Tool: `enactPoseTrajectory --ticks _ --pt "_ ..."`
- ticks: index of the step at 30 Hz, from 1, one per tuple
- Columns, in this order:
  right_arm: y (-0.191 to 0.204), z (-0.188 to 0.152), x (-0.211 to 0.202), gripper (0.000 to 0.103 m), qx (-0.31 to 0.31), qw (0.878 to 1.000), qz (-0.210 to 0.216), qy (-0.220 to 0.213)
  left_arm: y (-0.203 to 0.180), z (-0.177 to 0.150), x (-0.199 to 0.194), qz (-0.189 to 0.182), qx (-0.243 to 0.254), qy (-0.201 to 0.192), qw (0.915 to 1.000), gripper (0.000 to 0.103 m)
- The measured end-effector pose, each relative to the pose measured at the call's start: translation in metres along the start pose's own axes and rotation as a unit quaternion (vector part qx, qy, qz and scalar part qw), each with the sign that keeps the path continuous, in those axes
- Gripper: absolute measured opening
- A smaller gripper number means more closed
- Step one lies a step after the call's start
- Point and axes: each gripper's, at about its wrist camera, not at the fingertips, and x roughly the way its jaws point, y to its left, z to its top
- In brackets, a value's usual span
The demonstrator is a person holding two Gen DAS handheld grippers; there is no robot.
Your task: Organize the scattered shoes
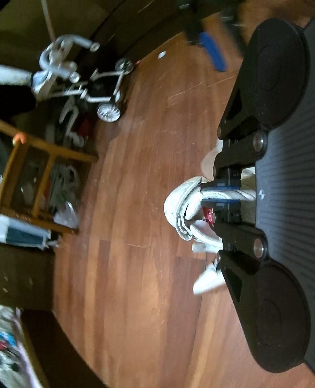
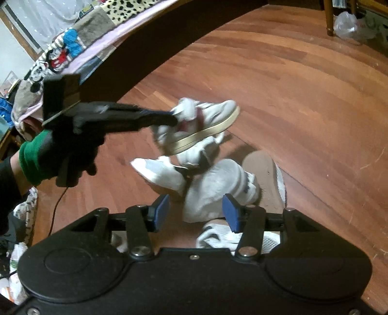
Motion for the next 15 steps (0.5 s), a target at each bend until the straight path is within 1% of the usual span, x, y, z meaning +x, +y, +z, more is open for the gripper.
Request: enactPoseTrajectory --ticks 1,2,3,4,6,10,11,15 --pt "0.006 0.002 -0.007 0.055 0.001 1.000 0.002 -0.001 0.000 -0.004 -0.007 0.000 0.005 0.004 1.0000 0.006" --pt "0.012 0.004 -0.014 0.060 0.002 1.000 0.005 -0.002 0.000 -0.013 -0.021 -0.002 0.015 0.013 0.9998 0.006" --pt "0.018 0.006 -0.021 0.061 0.006 1.000 0.008 -0.003 0.001 -0.021 -0.033 -0.004 0.025 0.022 0.9994 0.006" --pt "0.024 0.007 -0.028 0.061 0.012 1.000 0.013 -0.005 0.001 -0.023 -0.036 -0.005 0.027 0.024 0.9993 0.006" --pt "0.037 0.009 -0.041 0.062 0.022 1.000 0.022 -0.008 -0.001 -0.042 -0.054 -0.009 0.043 0.041 0.9982 0.006" --pt "0.069 0.004 -0.055 0.063 0.017 0.999 0.034 0.002 -0.002 -0.068 -0.083 -0.013 0.064 0.062 0.9959 0.006" --pt "0.078 0.001 -0.057 0.063 0.012 0.999 0.036 0.007 -0.001 -0.080 -0.099 -0.007 0.069 0.066 0.9954 0.006" --pt "0.110 -0.013 -0.059 0.063 0.004 0.998 0.049 0.026 0.007 -0.108 -0.125 0.019 0.075 0.077 0.9941 0.006"
